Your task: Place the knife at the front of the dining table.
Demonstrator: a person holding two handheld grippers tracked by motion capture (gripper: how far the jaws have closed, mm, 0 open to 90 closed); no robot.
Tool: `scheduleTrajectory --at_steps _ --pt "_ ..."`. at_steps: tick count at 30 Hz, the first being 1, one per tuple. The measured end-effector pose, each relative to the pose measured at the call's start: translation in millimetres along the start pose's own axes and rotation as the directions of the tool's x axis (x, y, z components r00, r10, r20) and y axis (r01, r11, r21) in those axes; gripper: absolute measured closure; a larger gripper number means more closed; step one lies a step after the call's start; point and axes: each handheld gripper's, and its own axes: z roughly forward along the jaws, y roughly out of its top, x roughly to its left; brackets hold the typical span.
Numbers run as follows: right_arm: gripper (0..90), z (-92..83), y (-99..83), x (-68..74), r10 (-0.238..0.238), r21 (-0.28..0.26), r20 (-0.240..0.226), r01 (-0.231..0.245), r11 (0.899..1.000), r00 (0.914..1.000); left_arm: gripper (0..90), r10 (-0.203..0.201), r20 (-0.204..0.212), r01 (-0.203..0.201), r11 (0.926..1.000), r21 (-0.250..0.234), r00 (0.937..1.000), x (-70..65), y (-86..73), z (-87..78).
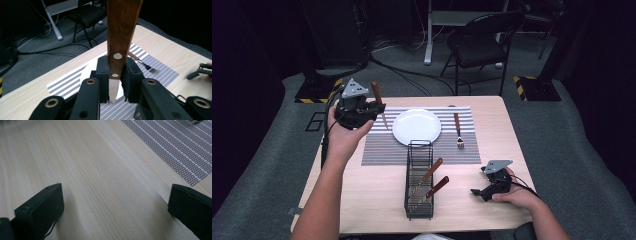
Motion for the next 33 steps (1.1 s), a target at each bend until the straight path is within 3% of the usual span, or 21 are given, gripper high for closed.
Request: scheduleTrajectory --at_steps 15,20,33 --pt "0.0 -0.2 -0.1 0.3 0.004 0.004 -0.002 -0.004 1.0 1.0 76.9 -0.065 -0.043 0.066 0.9977 0.017 0.9969 25.4 -24.6 12.0" --pt "0.0 -0.2 -0.1 0.3 0.004 0.004 -0.003 -0.004 1.0 1.0 76.9 -0.106 -0.051 0.108 0.9937 0.031 0.993 33.7 -43.4 24.8" --pt "0.0 0.2 0.5 -0.3 0.0 0.006 -0.005 0.0 1.0 1.0 76.9 -0.152 -0.115 0.157 0.9868 0.038 0.9817 50.0 -78.1 45.6"
